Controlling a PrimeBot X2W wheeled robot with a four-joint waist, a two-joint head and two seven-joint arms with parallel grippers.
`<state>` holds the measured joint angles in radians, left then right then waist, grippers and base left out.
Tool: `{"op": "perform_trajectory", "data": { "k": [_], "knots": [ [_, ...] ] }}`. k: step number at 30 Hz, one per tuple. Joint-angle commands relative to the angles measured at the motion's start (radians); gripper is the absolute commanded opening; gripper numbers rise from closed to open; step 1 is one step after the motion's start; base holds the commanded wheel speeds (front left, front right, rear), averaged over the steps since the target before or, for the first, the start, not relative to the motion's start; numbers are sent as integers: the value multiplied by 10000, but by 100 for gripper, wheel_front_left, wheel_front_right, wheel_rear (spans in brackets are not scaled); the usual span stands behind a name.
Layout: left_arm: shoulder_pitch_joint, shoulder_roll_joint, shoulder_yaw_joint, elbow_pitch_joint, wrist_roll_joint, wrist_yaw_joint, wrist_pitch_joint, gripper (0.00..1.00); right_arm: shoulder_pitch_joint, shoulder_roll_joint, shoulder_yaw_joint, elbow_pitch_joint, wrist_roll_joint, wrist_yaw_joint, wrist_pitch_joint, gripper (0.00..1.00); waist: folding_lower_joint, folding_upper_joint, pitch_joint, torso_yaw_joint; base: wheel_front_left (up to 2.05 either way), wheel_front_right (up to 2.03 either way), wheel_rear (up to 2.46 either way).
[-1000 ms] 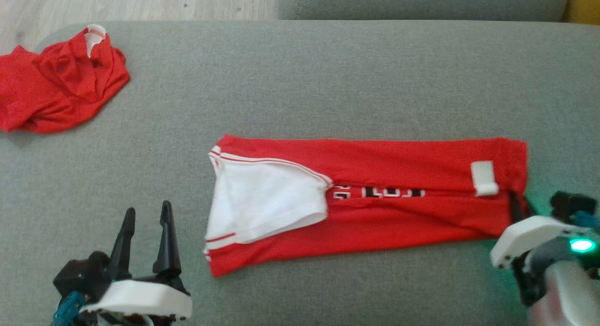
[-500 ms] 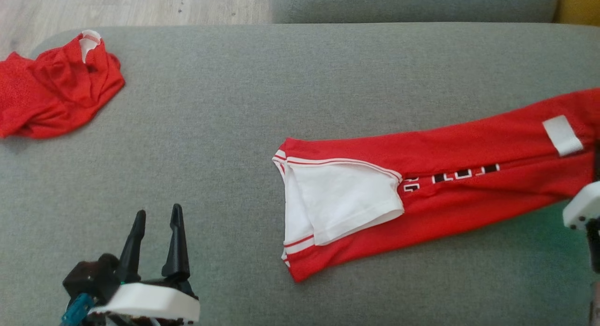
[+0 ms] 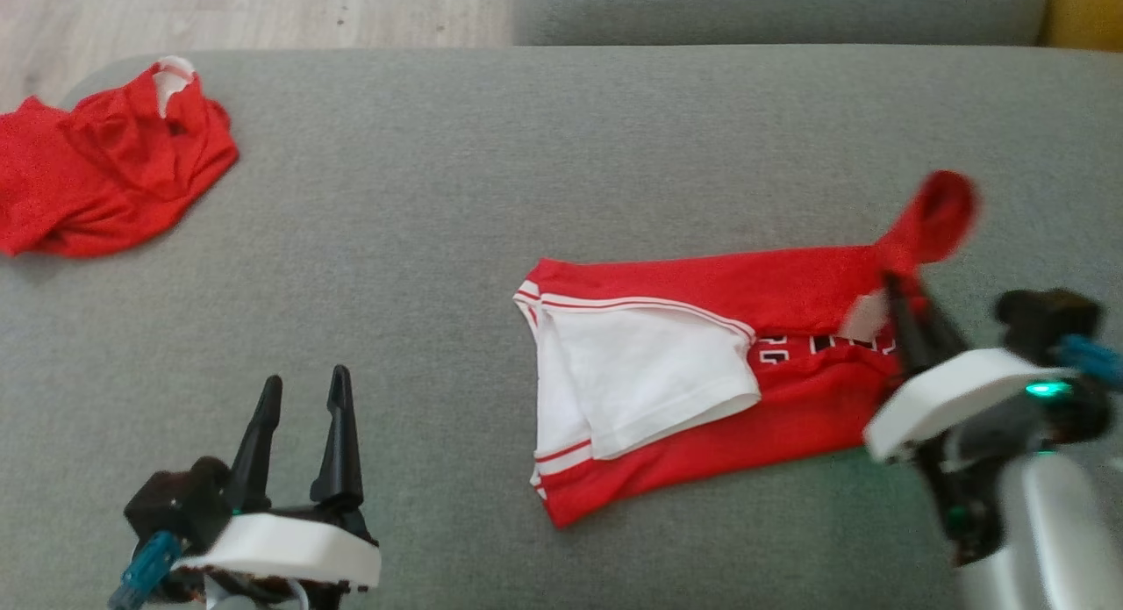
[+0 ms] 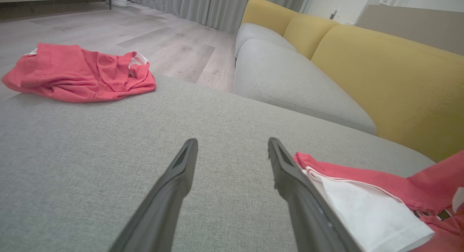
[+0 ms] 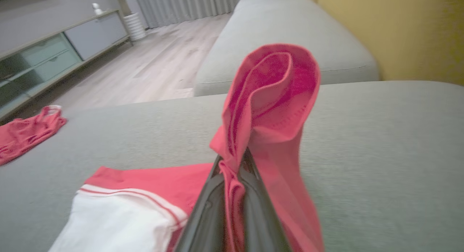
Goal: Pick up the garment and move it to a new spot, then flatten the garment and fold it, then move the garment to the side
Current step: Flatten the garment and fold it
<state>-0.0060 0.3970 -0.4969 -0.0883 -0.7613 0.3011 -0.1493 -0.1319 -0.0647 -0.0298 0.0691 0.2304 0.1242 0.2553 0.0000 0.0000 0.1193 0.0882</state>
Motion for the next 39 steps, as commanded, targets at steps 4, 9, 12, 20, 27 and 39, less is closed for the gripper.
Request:
{"op": "perform_trajectory", "data": {
  "k": [4, 9, 12, 20, 27, 39],
  "knots": [
    [-533, 190, 275, -378, 107, -4, 46, 100, -296, 134, 1508, 32, 555, 65, -315, 0, 0, 0, 27, 334, 0, 0, 0],
    [-597, 189, 234, -485, 137, 20, 71, 100, -751, 141, 3057, 933, 1321, 65, -852, 0, 0, 0, 93, 747, 0, 0, 0],
    [-640, 126, 174, -484, 135, -2, 58, 100, -1063, 142, 3819, 1540, 1624, 65, -1074, 0, 0, 0, 145, 1011, 0, 0, 0],
    [-710, -13, 58, -365, 124, -71, -24, 100, -1667, 143, 4846, 2717, 2088, 65, -1336, 0, 0, 0, 209, 1442, 0, 0, 0],
    [-741, -90, 30, -273, 105, -77, -110, 100, -1856, 144, 5346, 3408, 2263, 65, -1460, 0, 0, 0, 168, 1595, 0, 0, 0],
    [-676, -112, -54, -144, 50, -94, -125, 100, -2056, 144, 6251, 3231, 2992, 65, -1850, 100, 0, 0, -119, 1339, 0, 0, 0]
  ]
}}
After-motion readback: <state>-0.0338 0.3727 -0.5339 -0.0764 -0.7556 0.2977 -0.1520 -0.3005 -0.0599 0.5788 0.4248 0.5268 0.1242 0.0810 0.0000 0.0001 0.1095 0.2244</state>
